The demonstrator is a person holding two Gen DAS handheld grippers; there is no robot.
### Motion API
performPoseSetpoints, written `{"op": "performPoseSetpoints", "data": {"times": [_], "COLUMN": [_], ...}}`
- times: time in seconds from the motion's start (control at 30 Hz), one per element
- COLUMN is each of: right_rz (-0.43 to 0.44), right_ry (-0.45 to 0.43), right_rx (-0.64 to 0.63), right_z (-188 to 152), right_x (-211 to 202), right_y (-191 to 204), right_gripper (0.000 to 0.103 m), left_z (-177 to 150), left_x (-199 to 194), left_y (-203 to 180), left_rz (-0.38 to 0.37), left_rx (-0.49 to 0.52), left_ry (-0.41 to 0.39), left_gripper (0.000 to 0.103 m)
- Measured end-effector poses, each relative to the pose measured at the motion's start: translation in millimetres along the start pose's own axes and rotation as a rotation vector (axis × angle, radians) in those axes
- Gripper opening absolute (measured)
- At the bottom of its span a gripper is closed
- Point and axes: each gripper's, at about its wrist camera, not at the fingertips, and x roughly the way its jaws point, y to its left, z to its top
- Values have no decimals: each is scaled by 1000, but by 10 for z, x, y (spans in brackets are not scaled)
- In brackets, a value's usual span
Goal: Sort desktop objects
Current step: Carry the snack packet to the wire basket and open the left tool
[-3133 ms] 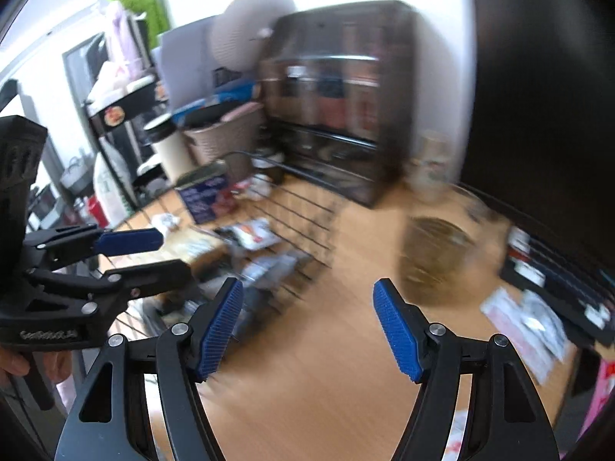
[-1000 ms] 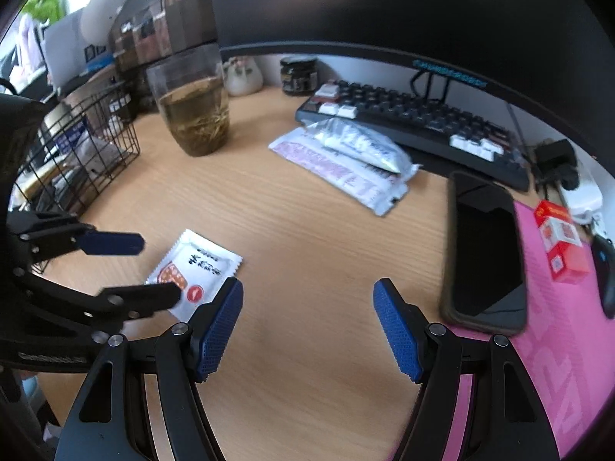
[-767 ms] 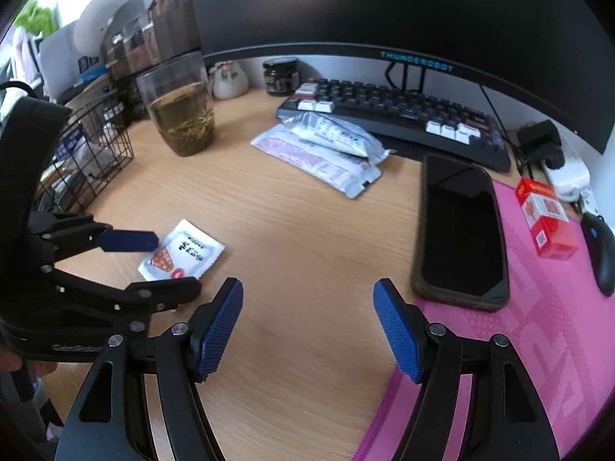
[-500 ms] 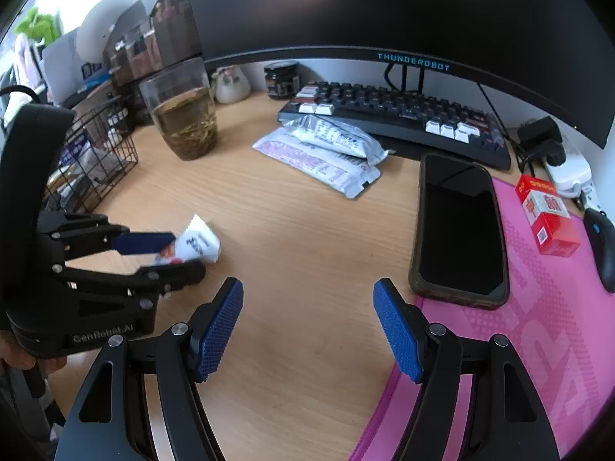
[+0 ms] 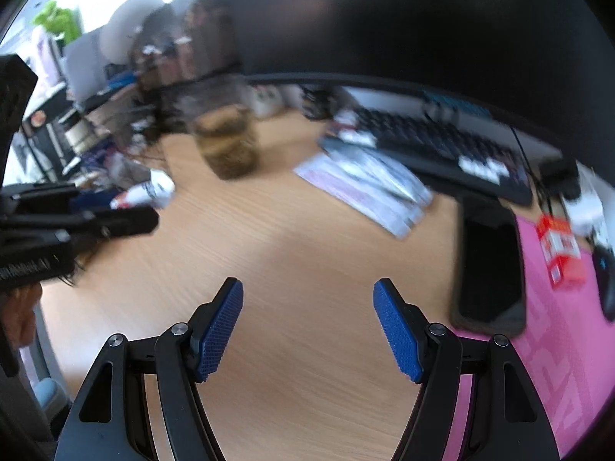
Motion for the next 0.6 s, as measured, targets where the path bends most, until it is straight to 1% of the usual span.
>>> {"op": "performPoseSetpoints", "data": {"times": [0.1,0.23,0.27,0.3,0.37,0.5,0.53,0.57,0.6], "right_rz": [70,184,204,224,255,313,319,320,319], "right_ry": [-23,-69,-79,-82,-69,-47,-41,-37,-33], "right_rx": [-48,-134,-158,-186,-233,-253,-256,-258,-260], "right_z": [243,639,715,801,937,999,992,985,975], "right_x": [-50,-85,-73,-35,106,291,325,347,366], "right_y": [373,1013,1180,1366,1731,2116,2169,2201,2219], "right_gripper": [70,71,74,76,76,76,76,76,76], "left_z": [27,-24,-62,-111,-234,-423,-438,-445,-447], "left_x": [-336,-654,-702,-730,-746,-714,-706,-707,-714], "left_y": [397,1057,1232,1411,1713,2090,2140,2161,2165], "left_rz": [33,132,161,189,219,237,232,225,214], "left_rx": [-59,-172,-204,-238,-289,-357,-371,-377,-379], "left_ry": [-58,-103,-107,-104,-85,-59,-66,-73,-78], "left_gripper": [31,31,31,31,31,32,34,42,55]}}
